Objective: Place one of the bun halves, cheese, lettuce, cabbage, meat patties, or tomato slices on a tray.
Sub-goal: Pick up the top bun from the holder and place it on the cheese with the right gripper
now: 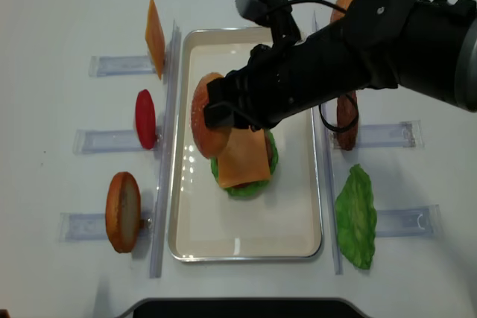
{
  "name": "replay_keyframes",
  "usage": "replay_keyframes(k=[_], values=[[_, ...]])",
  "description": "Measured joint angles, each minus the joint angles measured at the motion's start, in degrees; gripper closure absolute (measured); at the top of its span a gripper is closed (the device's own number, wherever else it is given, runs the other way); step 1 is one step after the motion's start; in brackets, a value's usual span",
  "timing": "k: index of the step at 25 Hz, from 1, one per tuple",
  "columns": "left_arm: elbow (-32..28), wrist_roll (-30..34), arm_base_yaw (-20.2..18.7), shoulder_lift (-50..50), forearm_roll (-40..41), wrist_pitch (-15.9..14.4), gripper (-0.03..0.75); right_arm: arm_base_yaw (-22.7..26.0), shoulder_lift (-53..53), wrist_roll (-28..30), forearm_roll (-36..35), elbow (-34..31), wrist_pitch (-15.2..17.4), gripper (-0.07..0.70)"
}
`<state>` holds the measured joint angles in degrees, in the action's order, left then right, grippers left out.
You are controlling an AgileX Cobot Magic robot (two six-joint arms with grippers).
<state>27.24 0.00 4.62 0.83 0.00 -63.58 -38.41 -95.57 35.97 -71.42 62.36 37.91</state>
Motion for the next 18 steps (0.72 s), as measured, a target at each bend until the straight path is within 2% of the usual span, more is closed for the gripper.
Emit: replay_keyframes(k=[3, 9, 18], values=[[0.0, 0.0, 0.0, 0.0, 0.0, 0.0, 0.716, 2.1, 0.0, 4.3, -3.4, -1.2, 1.2, 0.428], [0.0, 0.0, 0.0, 0.0, 0.0, 0.0, 0.716, 2.4, 0.0, 12.4, -9.5, -1.4, 5.4, 0.428], [0.0, 0.0, 0.0, 0.0, 0.0, 0.0, 0.716, 2.4, -3.6, 14.7, -9.7, -3.9, 4.8, 0.428]])
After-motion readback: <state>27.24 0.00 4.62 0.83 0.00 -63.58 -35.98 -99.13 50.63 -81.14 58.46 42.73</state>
